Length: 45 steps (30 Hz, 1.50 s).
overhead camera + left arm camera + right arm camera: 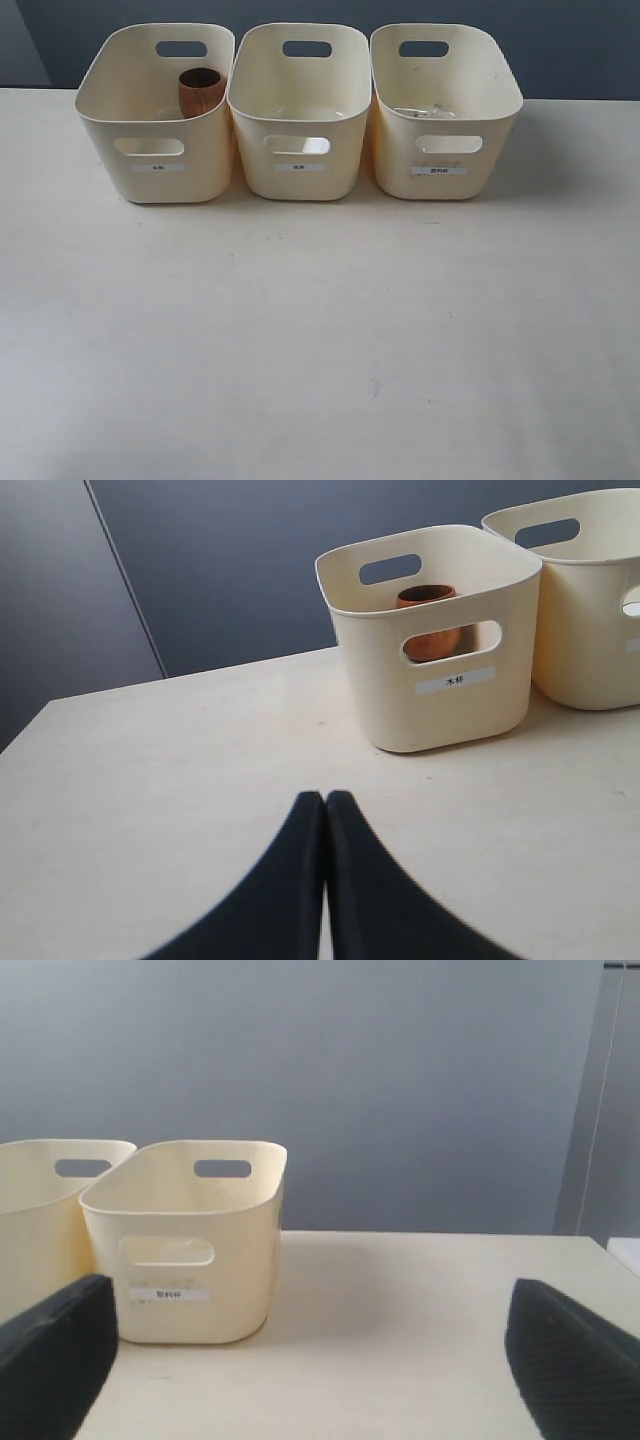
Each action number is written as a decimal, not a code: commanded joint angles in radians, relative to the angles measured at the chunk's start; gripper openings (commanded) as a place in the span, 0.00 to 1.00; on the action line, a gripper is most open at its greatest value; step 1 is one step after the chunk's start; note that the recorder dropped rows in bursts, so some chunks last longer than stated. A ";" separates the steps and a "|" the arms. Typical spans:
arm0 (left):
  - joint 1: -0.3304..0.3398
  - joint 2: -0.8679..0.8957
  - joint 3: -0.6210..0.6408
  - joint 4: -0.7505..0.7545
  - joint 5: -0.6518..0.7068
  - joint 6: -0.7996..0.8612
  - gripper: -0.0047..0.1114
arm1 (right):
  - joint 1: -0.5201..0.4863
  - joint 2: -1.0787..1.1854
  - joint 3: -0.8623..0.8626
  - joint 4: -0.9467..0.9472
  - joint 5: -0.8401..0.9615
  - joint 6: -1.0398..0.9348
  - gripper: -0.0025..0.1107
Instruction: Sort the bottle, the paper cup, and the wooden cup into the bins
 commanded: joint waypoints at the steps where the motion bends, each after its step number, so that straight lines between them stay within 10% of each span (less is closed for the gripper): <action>1: -0.003 -0.005 0.001 -0.005 -0.001 -0.002 0.04 | -0.008 -0.007 0.008 -0.049 0.035 0.043 0.94; 45: -0.003 -0.005 0.001 -0.005 -0.001 -0.002 0.04 | -0.008 -0.007 0.008 0.025 0.089 0.226 0.94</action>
